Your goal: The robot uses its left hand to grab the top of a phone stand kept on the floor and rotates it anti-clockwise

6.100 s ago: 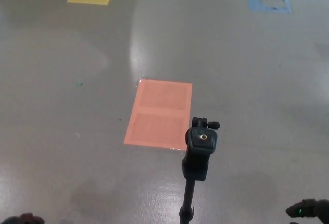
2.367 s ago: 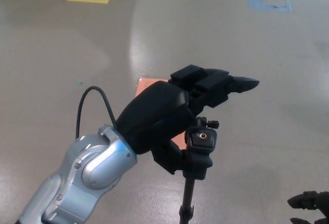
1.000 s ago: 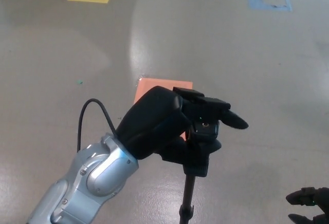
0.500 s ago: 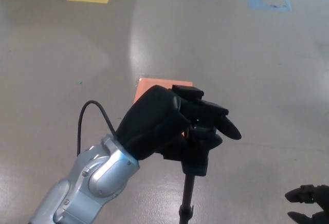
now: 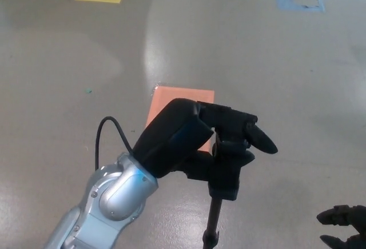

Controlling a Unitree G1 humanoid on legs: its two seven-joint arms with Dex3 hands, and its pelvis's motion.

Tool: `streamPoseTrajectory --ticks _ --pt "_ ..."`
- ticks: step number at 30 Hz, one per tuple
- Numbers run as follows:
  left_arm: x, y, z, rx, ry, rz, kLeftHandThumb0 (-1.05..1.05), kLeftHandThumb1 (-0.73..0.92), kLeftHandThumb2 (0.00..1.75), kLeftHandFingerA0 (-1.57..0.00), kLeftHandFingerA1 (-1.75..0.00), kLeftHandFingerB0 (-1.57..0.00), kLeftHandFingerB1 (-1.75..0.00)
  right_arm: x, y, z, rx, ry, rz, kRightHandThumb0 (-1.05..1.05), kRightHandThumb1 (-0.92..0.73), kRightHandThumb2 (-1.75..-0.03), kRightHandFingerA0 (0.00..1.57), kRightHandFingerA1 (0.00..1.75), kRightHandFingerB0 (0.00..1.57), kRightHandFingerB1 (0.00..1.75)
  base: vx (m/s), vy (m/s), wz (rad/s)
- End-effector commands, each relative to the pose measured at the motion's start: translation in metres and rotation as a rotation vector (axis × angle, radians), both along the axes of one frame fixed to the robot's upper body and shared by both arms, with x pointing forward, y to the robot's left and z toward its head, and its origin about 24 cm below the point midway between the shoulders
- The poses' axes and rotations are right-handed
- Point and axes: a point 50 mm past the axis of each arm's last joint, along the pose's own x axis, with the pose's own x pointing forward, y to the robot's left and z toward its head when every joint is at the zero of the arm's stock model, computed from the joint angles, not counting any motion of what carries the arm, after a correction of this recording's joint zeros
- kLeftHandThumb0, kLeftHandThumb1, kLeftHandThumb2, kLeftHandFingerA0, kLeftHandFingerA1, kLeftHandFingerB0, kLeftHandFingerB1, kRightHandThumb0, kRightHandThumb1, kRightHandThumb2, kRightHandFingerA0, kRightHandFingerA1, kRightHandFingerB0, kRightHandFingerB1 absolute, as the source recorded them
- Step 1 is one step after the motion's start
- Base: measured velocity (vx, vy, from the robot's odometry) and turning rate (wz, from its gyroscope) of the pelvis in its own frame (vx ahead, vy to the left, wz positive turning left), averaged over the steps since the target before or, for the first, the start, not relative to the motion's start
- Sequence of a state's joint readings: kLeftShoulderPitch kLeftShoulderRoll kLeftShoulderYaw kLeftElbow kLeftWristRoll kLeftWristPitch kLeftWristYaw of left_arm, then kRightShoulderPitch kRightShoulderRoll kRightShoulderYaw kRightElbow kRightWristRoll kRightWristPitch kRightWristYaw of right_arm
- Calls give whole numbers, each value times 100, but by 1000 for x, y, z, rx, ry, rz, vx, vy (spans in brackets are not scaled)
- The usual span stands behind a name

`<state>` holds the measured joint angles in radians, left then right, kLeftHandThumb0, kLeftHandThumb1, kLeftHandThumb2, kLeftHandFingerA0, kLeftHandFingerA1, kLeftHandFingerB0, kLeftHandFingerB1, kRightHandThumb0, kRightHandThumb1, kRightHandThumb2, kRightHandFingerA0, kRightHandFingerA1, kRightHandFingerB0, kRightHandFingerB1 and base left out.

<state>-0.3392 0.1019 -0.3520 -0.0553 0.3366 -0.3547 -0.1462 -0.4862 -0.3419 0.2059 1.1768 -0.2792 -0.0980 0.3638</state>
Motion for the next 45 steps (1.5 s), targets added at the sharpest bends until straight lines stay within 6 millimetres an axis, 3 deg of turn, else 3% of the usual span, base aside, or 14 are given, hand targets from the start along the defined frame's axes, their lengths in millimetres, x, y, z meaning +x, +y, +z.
streamPoseTrajectory --ticks 1,4,27,28,29,30,45 --pt "11 7 -5 -234 548 -67 -11 76 63 -97 -52 -85 -51 9 -5 11 -22 -24 -7 -51 -79 -63 58 41 20 29 0 0 0" --pt "15 8 -7 -277 668 -77 -14 74 62 -98 -52 -85 -50 10 -5 11 -26 -26 -4 -51 -79 -63 59 41 20 29 0 0 0" --pt "37 19 -11 -364 1024 13 -17 73 62 -96 -55 -80 -49 18 -2 18 -22 -45 -3 -52 -79 -65 58 42 18 29 0 0 0" --pt "38 20 -11 -368 1033 16 -17 73 62 -96 -56 -80 -49 18 -2 18 -23 -44 -4 -59 -66 -88 53 54 17 41 0 0 0" --pt "38 20 -11 -371 1040 18 -17 73 62 -96 -56 -80 -49 18 -2 18 -24 -43 -5 -59 -66 -88 53 54 17 41 0 0 0" --pt "39 20 -12 -376 1052 20 -18 74 62 -96 -56 -79 -49 18 -2 18 -24 -43 -5 -51 -80 -63 58 41 21 29 0 0 0" --pt "43 23 -13 -414 1138 50 -19 73 62 -94 -56 -79 -49 22 -2 21 -23 -49 -5 -51 -80 -63 59 40 20 29 0 0 0"
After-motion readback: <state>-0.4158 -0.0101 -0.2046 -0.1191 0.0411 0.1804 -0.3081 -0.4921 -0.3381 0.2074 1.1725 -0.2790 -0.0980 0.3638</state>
